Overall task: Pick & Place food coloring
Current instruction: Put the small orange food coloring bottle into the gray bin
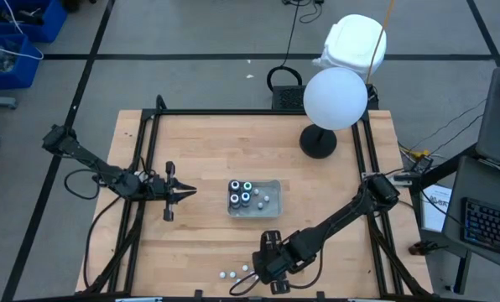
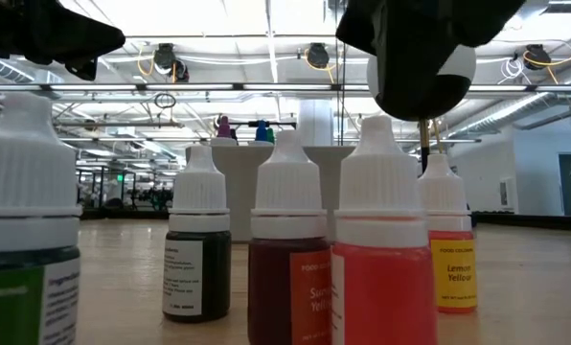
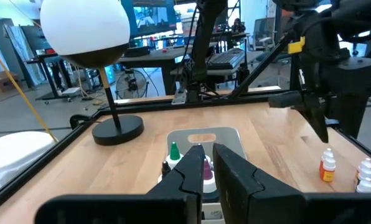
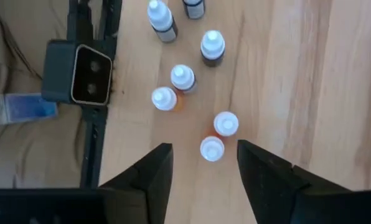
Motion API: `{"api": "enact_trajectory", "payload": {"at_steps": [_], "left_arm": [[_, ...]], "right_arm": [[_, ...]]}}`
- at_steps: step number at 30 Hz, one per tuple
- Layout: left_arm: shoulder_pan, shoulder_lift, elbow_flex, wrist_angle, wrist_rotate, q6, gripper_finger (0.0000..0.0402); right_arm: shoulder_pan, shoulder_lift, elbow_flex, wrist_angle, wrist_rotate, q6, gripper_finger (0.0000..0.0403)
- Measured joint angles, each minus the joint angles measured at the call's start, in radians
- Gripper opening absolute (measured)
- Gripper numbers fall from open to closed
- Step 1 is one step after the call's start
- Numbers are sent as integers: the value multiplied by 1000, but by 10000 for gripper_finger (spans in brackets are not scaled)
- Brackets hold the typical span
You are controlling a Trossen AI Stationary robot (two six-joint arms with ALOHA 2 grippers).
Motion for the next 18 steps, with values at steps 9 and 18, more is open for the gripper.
{"api": "enact_trajectory", "payload": {"at_steps": [9,18], "left_arm": [[0,0,0,-11,1,-1,42],[-1,0,0,-28,2,-5,42]], "right_arm": [[0,36,-5,0,-8,18,168],[0,52,-4,17,-25,10,167]]}}
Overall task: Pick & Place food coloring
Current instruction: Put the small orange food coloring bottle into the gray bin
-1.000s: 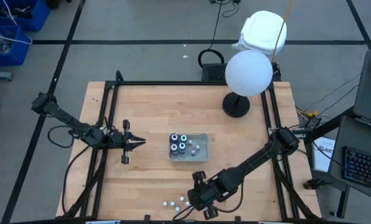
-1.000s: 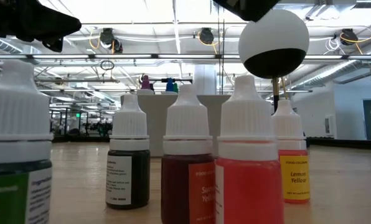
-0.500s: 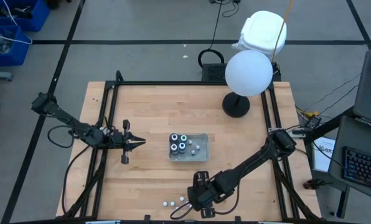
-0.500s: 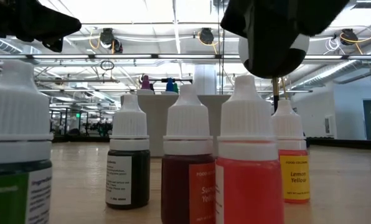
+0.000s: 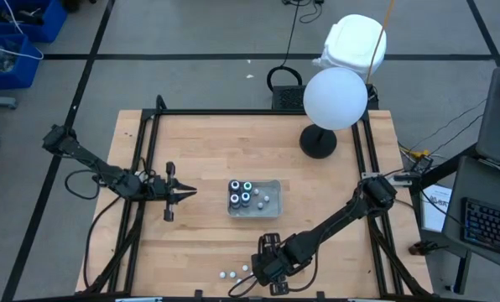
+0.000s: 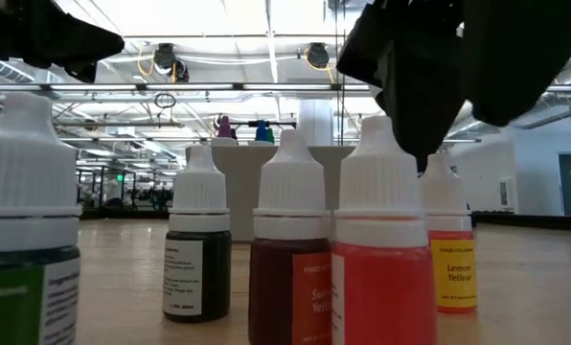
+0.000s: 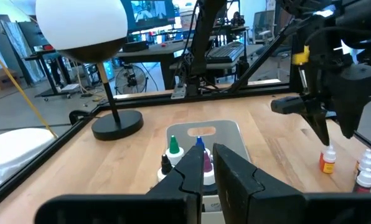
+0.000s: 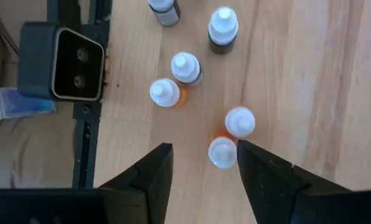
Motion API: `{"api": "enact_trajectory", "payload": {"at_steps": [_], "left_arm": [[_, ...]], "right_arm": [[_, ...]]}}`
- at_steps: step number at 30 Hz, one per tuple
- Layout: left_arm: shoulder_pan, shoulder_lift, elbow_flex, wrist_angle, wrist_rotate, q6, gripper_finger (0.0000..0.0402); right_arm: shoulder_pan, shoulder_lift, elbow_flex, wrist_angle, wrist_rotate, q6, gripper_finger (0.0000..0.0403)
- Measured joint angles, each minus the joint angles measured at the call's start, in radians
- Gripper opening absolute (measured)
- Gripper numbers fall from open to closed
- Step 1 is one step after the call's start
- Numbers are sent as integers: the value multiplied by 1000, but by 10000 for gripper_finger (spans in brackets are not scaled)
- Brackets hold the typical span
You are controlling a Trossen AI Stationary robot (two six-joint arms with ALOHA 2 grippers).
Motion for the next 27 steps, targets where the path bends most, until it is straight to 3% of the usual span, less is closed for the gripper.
{"api": "enact_trajectory", "payload": {"at_steps": [11,27], "left_arm": [[0,0,0,1,0,-3,42],[0,0,0,1,0,-3,42]], "right_arm": [[0,2,-99,123,-5,-2,167],[0,0,-115,114,-30,-29,167]]}}
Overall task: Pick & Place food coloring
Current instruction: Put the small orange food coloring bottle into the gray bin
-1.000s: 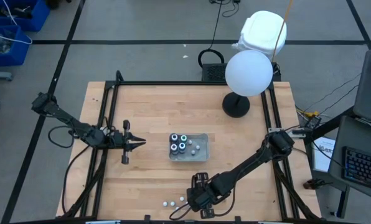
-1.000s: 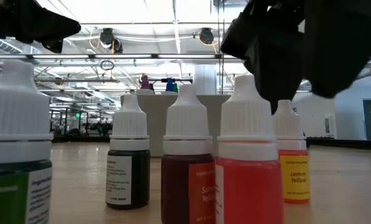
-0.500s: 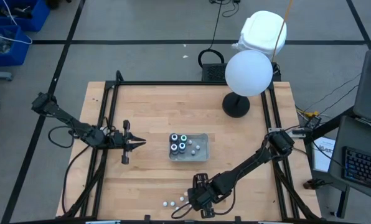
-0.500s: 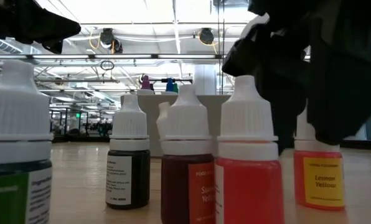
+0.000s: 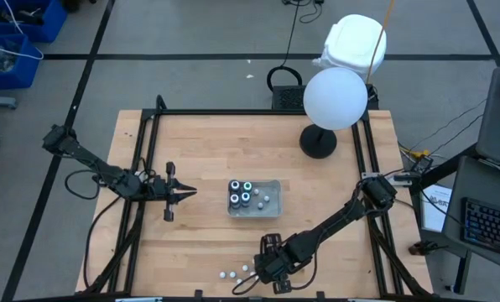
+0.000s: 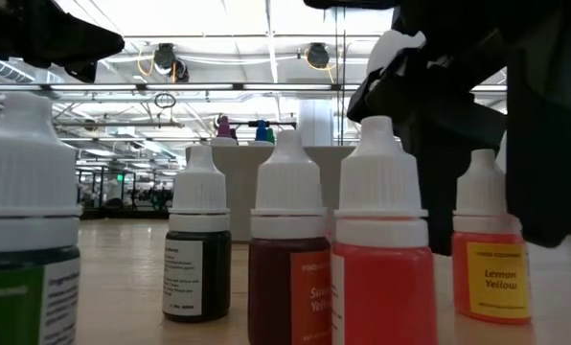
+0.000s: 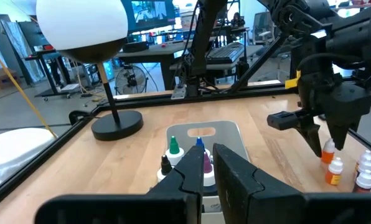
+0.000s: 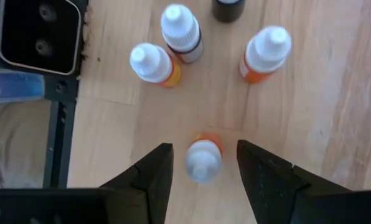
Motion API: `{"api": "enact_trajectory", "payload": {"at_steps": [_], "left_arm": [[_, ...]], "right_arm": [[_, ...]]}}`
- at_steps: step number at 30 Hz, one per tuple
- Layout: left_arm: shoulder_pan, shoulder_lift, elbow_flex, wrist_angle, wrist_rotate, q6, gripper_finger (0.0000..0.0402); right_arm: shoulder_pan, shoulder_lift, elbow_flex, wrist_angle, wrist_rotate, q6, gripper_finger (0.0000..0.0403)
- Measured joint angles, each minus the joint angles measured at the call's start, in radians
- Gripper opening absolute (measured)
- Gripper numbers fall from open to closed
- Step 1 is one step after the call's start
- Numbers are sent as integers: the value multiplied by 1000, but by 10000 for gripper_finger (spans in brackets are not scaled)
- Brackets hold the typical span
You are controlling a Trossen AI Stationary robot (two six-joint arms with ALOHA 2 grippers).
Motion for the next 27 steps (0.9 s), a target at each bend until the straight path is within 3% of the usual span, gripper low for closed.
{"api": "enact_trajectory", "payload": {"at_steps": [7,17,27], "left_arm": [[0,0,0,0,0,1,42],[0,0,0,0,0,1,42],[0,0,0,-5,0,1,42]], "right_arm": [[0,0,0,1,0,1,157],[-3,0,1,2,-26,20,56],[-10,-73,1,-51,14,-41,66]]}}
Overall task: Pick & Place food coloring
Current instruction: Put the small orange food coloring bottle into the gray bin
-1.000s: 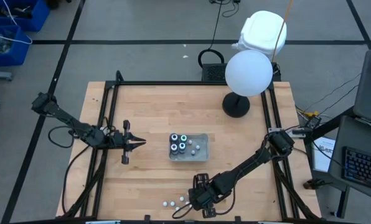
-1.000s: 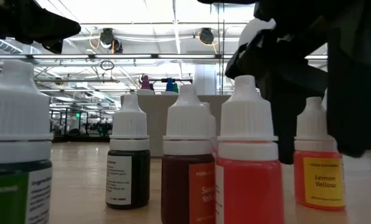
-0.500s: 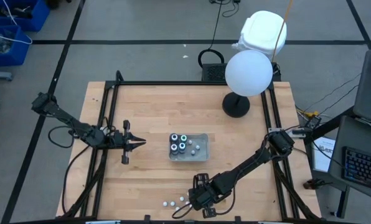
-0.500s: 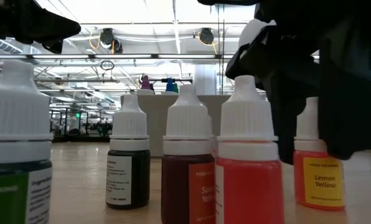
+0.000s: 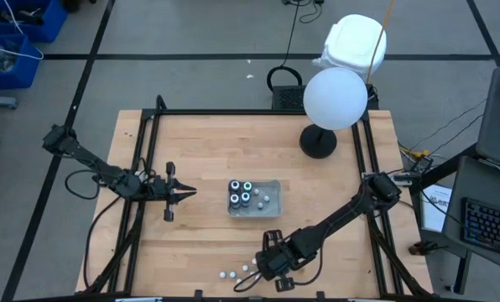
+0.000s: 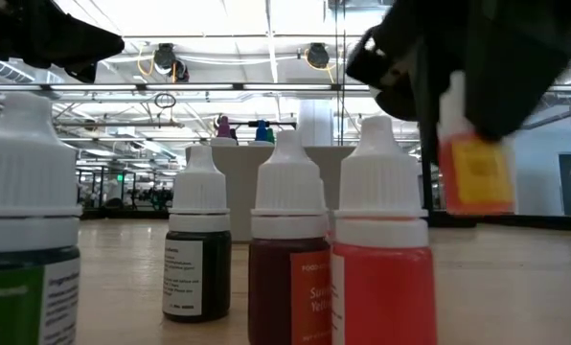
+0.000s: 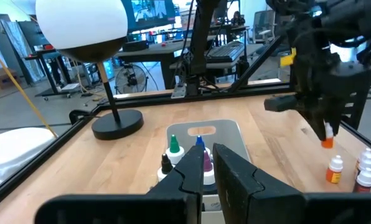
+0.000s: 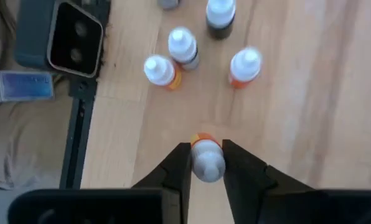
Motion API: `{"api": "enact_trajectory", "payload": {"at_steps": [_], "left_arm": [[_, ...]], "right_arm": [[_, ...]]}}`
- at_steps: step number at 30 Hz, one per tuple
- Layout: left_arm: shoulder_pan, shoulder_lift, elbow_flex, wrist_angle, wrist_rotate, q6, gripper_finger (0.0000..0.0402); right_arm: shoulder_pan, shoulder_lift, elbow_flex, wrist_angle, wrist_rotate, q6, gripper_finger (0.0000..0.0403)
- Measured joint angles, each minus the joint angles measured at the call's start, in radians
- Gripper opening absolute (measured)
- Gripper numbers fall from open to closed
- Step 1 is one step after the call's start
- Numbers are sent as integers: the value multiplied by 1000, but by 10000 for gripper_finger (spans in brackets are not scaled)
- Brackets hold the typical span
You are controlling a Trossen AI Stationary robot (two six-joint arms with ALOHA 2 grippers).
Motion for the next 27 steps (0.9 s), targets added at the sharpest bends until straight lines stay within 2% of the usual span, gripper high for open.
{"api": "enact_trajectory", "payload": {"at_steps": [7,12,17,20,24,27], "left_arm": [[0,0,0,-4,0,2,42],[0,0,0,-8,0,2,42],[0,0,0,-12,0,1,42],[0,0,0,-12,0,-1,42],[0,0,0,-13,0,-1,42],[0,0,0,-17,0,5,42]], "right_arm": [[-8,-69,0,-28,21,-75,54],[-10,-134,0,-23,26,-110,59],[-12,-200,-35,-42,98,-147,58],[-24,-277,-135,36,97,-156,57],[-50,-420,-347,223,100,-115,59],[-81,-511,-488,250,180,-51,57]]}}
